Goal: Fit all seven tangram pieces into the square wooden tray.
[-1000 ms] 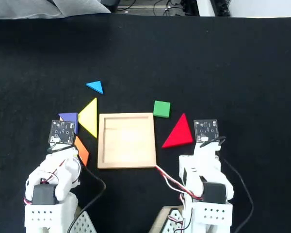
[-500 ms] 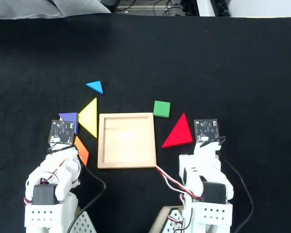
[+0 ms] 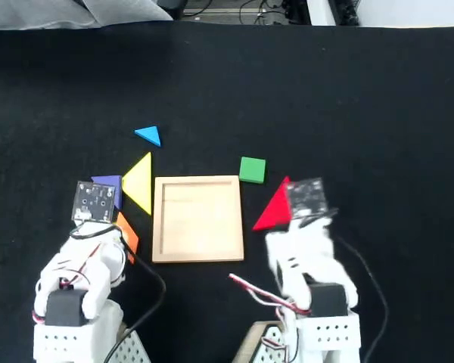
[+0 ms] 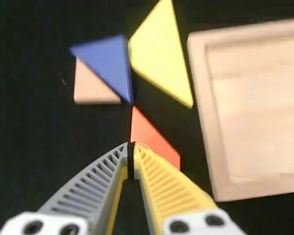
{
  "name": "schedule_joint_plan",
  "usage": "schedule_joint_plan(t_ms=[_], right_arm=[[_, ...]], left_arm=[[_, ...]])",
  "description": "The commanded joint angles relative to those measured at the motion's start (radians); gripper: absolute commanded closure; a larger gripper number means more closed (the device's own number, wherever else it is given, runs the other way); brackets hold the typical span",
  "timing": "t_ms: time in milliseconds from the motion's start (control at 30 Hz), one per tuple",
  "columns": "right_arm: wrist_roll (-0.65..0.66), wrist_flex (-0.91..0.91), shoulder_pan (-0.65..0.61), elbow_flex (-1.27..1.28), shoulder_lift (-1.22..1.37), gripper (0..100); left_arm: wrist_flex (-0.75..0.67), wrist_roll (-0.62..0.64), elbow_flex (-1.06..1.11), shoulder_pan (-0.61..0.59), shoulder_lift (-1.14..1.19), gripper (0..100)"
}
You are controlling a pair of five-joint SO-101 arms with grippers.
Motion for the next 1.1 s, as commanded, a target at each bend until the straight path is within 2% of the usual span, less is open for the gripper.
schedule_joint_plan(t_ms=[0,100,267,400,633,733,867,1067], right_arm=[[0.006,-0.215,0.210,-0.004,-0.082,98.7],[0.008,-0.313,0.327,-0.004,-0.082,98.6],[0.008,-0.299,0.399,-0.004,-0.081,98.6],[0.008,-0.298,0.451,-0.004,-0.081,98.6],[0.002,-0.342,0.658,-0.008,-0.081,98.6],[-0.002,-0.347,0.715,-0.010,-0.081,98.6],[-0.002,-0.347,0.729,-0.015,-0.081,98.6],[-0.015,-0.341,0.827,-0.027,-0.081,98.6]], left_arm=[[-0.081,-0.005,-0.079,0.058,-0.002,97],[-0.137,-0.005,-0.022,0.099,-0.002,97],[-0.221,-0.006,0.030,0.099,-0.002,97],[-0.285,-0.041,-0.016,0.113,0.000,97],[-0.264,-0.130,-0.203,0.360,0.049,97],[-0.284,-0.130,-0.262,0.400,0.178,97],[-0.345,-0.127,-0.390,0.420,0.422,97],[-0.358,-0.018,-0.653,0.542,0.801,97]])
